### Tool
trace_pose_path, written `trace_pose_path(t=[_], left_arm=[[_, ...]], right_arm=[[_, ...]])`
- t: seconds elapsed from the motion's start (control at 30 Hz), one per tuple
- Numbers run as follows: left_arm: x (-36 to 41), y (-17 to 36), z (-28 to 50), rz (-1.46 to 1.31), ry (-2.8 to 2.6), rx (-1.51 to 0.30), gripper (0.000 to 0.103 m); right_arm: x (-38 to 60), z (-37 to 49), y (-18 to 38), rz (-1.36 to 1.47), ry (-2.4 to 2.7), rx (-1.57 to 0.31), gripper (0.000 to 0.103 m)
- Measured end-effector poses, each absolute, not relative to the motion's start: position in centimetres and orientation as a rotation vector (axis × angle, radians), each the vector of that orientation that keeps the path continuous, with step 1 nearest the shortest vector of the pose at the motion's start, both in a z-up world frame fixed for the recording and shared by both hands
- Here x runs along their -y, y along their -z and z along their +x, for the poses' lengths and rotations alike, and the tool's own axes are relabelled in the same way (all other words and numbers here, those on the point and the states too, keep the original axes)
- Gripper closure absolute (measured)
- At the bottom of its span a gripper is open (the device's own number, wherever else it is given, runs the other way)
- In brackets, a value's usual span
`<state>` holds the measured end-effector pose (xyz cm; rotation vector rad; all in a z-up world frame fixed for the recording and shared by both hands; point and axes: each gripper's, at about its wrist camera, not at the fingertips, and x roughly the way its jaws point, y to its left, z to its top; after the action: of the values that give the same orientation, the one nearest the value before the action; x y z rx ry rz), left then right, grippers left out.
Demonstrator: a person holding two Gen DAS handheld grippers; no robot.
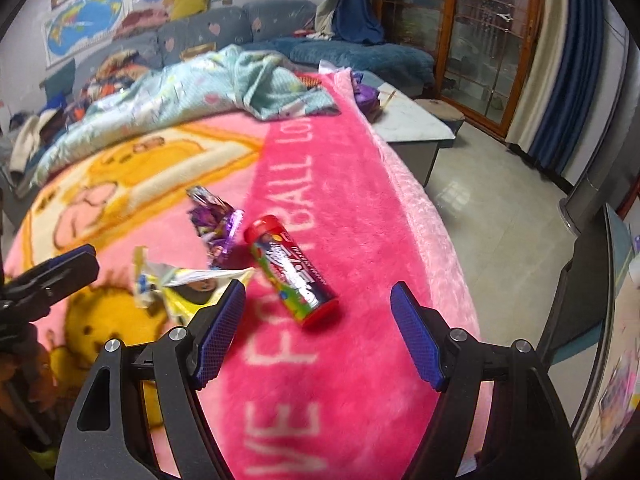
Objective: Collect trash
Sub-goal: 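Move both open tools back over the red candy tube and wrappers, then grasp the red candy tube with the right tool while the left tool grasps the yellow wrapper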
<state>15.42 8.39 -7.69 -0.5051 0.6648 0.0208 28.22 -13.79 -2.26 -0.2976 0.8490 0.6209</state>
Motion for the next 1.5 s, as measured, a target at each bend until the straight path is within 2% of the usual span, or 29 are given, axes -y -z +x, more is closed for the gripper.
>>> trace_pose_path(t=[0.1, 0.27, 0.4, 0.47, 0.5, 0.63, 0.7, 0.93, 1.03, 1.27, 1.5], left_arm=[[-8.7, 8.6, 16.0, -0.548, 0.001, -0.680, 0.015], [-8.5, 9.7, 17.0, -0.574, 0.026, -0.706, 0.022], [-8.2, 10.7, 17.9, -0.594, 0.048, -0.731, 0.031], [-8.0, 10.9, 18.0, -0.595, 0.054, -0.734, 0.032], [-7.9, 10.9, 18.1, -0.593, 0.059, -0.734, 0.032], [-7.8, 11.0, 18.3, -0.588, 0.065, -0.741, 0.033], [-7.7, 11.0, 18.4, -0.582, 0.065, -0.743, 0.035], [-7.4, 11.1, 18.4, -0.591, 0.119, -0.749, 0.062], [-7.0, 11.0, 18.2, -0.587, 0.134, -0.747, 0.067], [-6.6, 10.3, 17.0, -0.563, 0.131, -0.727, 0.071], [-6.2, 8.9, 15.0, -0.548, 0.130, -0.693, 0.072]], right_arm=[[13.3, 29.0, 3.1, -0.316, -0.621, -0.864, 0.031], [12.2, 30.0, 4.5, -0.354, -0.637, -0.878, 0.033], [11.2, 30.5, 5.7, -0.377, -0.680, -0.897, 0.043], [10.8, 30.4, 6.2, -0.388, -0.691, -0.903, 0.048], [10.5, 30.4, 6.4, -0.392, -0.697, -0.908, 0.055], [10.0, 30.0, 7.4, -0.389, -0.710, -0.911, 0.064], [10.2, 29.6, 7.4, -0.381, -0.701, -0.902, 0.064], [11.4, 28.5, 7.3, -0.295, -0.686, -0.910, 0.067], [12.0, 27.9, 7.1, -0.257, -0.685, -0.919, 0.067], [13.2, 26.0, 6.8, -0.210, -0.686, -0.920, 0.069], [14.8, 24.3, 5.6, -0.183, -0.683, -0.899, 0.070]])
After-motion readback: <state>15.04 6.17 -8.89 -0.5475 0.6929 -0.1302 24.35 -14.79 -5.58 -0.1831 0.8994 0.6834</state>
